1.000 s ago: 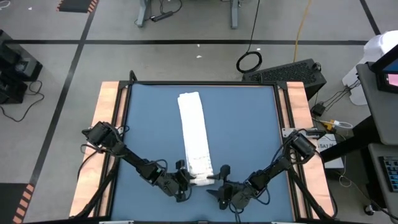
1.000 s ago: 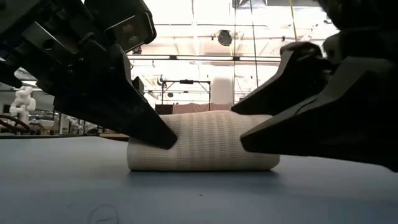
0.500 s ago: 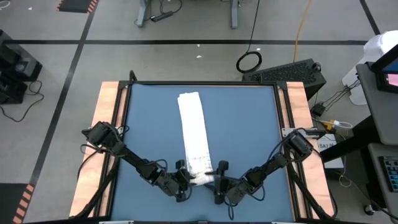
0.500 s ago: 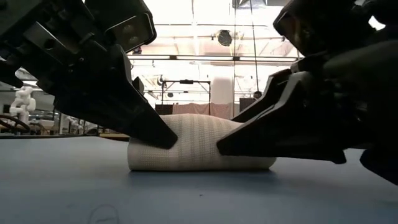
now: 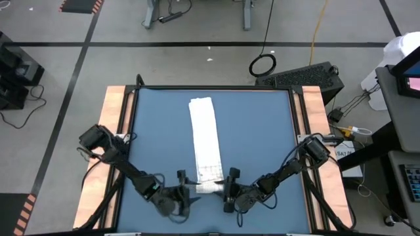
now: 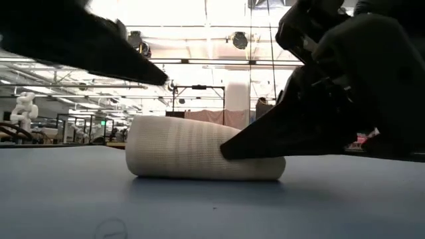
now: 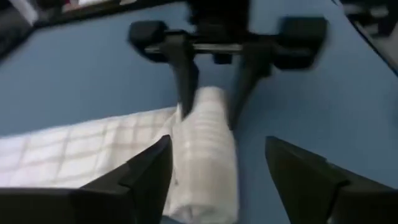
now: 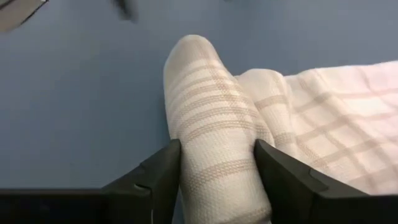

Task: Roll towel into tight, uniform cylinder
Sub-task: Roll the white towel

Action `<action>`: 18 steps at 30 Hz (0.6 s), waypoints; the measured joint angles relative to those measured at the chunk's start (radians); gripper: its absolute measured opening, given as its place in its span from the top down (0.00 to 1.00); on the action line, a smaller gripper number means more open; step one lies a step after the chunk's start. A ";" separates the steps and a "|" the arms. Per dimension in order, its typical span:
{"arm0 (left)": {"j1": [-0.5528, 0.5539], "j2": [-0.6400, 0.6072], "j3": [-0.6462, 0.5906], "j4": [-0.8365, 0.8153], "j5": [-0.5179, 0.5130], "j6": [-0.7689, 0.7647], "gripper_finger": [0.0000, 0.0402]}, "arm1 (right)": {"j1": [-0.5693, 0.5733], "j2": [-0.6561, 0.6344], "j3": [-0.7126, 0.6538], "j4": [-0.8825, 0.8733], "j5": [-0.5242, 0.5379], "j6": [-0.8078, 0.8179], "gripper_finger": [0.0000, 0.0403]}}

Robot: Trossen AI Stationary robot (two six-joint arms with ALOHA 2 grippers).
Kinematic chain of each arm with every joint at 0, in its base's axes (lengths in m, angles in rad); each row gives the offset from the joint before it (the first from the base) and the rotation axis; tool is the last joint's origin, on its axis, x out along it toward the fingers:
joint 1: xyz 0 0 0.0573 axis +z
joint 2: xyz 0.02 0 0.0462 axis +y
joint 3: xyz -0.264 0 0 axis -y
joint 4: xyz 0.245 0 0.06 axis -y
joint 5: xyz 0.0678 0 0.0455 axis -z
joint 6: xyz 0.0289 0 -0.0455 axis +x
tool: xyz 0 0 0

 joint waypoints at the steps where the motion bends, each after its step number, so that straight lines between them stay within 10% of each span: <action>1: -0.019 0.003 -0.001 0.003 -0.022 0.036 0.35 | -0.003 0.000 0.000 0.001 -0.005 0.012 0.54; 18: -0.032 0.173 0.004 0.093 -0.159 0.129 0.33 | -0.035 -0.001 0.000 0.010 -0.057 0.135 0.54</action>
